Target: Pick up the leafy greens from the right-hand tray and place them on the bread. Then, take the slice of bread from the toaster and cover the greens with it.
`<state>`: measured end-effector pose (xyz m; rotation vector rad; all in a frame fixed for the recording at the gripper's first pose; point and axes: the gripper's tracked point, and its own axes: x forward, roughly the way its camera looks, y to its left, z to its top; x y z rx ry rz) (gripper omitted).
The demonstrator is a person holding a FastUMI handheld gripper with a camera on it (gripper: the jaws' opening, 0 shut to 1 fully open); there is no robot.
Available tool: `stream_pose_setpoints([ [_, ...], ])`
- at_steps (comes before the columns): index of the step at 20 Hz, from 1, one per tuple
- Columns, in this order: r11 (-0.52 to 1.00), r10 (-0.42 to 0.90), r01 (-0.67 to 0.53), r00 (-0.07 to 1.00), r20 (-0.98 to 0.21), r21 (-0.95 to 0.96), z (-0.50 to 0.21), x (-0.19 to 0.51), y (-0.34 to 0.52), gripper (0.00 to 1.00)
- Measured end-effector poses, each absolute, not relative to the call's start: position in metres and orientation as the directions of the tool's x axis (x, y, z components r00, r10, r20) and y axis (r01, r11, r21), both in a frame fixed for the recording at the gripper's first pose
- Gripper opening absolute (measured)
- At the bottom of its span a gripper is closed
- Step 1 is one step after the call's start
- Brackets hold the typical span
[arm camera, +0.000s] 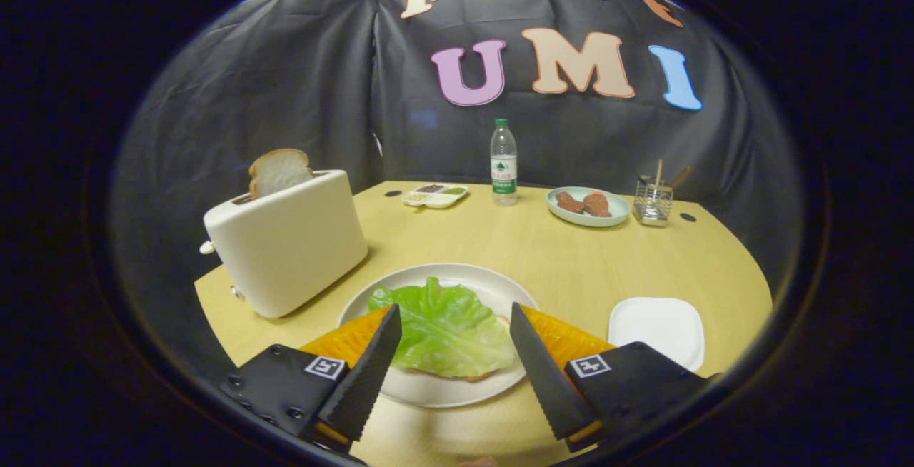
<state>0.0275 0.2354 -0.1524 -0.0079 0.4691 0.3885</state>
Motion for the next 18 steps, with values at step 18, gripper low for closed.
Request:
stream_pose_setpoints([
  [18,0.769,0.636,-0.560,0.721,-0.276,0.309,0.007,0.024,0.440,0.96],
])
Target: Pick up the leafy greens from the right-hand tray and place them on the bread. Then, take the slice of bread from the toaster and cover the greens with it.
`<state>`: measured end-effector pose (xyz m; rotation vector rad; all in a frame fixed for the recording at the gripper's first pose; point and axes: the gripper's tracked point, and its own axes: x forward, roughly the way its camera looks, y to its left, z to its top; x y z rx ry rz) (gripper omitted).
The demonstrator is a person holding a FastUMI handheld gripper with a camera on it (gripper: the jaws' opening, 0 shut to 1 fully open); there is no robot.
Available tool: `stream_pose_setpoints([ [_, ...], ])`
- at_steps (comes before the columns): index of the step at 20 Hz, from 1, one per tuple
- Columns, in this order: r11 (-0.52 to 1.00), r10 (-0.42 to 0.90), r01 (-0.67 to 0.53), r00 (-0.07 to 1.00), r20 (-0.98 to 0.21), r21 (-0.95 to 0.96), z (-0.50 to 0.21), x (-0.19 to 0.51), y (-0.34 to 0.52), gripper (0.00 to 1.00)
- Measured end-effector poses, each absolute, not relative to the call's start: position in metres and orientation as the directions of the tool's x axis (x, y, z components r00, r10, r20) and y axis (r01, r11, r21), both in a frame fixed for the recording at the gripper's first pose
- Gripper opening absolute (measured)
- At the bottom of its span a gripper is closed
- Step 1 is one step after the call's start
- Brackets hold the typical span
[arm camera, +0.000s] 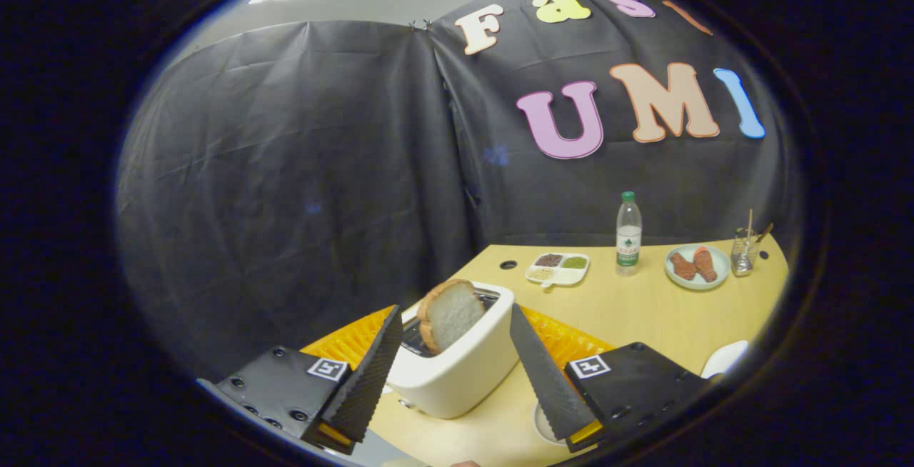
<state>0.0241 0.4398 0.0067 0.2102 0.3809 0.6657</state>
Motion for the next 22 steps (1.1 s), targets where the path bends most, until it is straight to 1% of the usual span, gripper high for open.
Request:
stream_pose_setpoints([
  [2,0.754,0.649,-0.551,0.709,-0.277,0.357,0.008,0.030,0.460,0.96],
  [4,0.762,0.638,-0.534,0.714,-0.288,0.365,0.001,0.039,0.475,0.96],
  [9,0.808,0.584,-0.487,0.732,-0.351,0.331,-0.036,0.057,0.505,0.96],
  [14,0.868,0.496,-0.429,0.765,-0.412,0.249,-0.068,0.074,0.508,0.95],
  [22,0.897,0.441,-0.365,0.774,-0.453,0.250,-0.083,0.086,0.506,0.49],
])
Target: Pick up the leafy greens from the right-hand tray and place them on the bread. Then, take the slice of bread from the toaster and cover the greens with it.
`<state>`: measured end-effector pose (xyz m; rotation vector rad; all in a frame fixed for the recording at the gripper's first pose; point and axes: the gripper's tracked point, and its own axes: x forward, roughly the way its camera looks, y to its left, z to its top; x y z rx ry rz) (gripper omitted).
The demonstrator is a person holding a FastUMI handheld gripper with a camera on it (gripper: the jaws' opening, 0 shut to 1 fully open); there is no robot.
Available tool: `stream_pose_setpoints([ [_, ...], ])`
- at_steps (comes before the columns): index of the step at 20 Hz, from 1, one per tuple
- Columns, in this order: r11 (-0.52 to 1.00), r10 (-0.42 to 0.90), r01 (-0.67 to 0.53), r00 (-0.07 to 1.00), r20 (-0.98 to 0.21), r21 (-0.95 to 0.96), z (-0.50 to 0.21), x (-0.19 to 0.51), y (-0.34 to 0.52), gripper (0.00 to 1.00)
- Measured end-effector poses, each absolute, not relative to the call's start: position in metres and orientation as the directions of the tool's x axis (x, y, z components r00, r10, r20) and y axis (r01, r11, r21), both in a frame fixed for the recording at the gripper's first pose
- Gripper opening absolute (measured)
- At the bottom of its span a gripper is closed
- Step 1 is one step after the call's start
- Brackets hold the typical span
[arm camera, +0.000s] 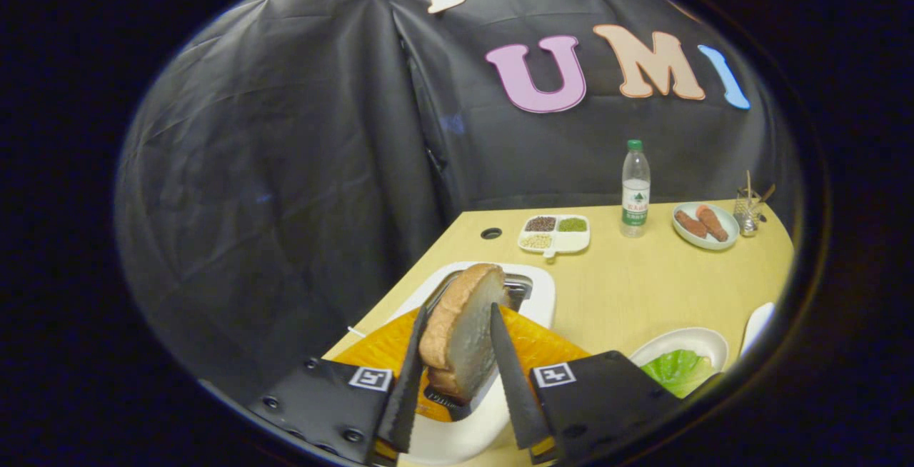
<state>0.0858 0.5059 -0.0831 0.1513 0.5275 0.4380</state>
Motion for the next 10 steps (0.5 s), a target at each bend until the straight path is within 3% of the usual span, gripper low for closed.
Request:
stream_pose_setpoints([
  [5,0.909,0.416,-0.338,0.776,-0.474,0.244,-0.085,0.083,0.499,0.20],
  [10,0.911,0.408,-0.333,0.810,-0.421,0.241,-0.066,0.082,0.498,0.13],
])
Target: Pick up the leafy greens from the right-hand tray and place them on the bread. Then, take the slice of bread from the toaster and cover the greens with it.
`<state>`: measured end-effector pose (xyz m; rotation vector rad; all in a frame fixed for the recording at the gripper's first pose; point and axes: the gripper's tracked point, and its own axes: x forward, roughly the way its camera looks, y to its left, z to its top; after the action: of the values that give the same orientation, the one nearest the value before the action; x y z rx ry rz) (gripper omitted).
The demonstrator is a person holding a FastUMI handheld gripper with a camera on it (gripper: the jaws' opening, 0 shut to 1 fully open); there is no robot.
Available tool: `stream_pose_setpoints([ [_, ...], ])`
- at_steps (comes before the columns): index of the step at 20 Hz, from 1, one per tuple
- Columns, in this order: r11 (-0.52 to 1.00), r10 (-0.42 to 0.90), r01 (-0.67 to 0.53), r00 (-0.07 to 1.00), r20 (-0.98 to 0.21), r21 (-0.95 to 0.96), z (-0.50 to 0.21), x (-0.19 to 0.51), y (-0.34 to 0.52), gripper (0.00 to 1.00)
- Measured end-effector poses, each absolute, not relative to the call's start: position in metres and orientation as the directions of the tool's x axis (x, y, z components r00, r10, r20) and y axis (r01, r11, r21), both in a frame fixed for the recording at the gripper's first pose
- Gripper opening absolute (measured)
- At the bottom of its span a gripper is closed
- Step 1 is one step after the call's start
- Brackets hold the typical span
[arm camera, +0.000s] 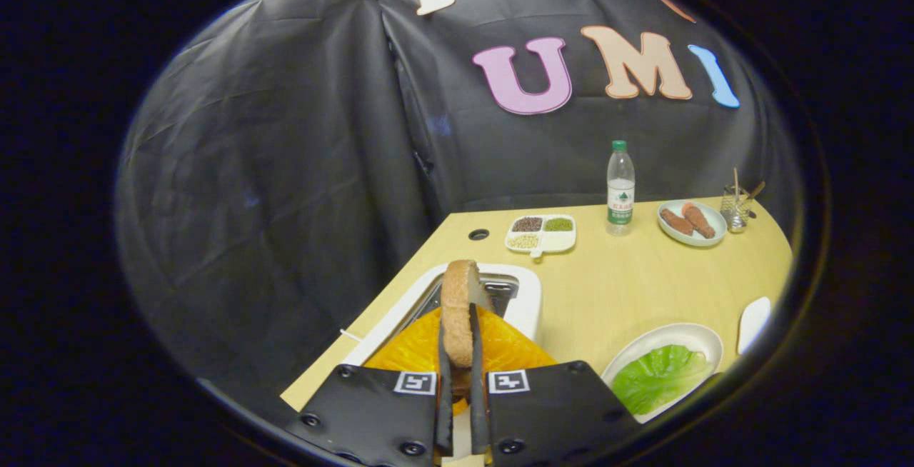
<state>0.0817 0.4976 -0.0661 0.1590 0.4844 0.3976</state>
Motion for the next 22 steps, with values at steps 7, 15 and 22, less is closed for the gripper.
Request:
stream_pose_setpoints([
  [7,0.877,0.452,-0.363,0.846,-0.284,0.314,-0.004,0.067,0.480,0.12],
  [15,0.822,0.485,-0.379,0.857,-0.174,0.425,0.037,0.036,0.434,0.12],
  [22,0.835,0.343,-0.241,0.931,-0.126,0.495,0.018,0.032,0.331,0.12],
])
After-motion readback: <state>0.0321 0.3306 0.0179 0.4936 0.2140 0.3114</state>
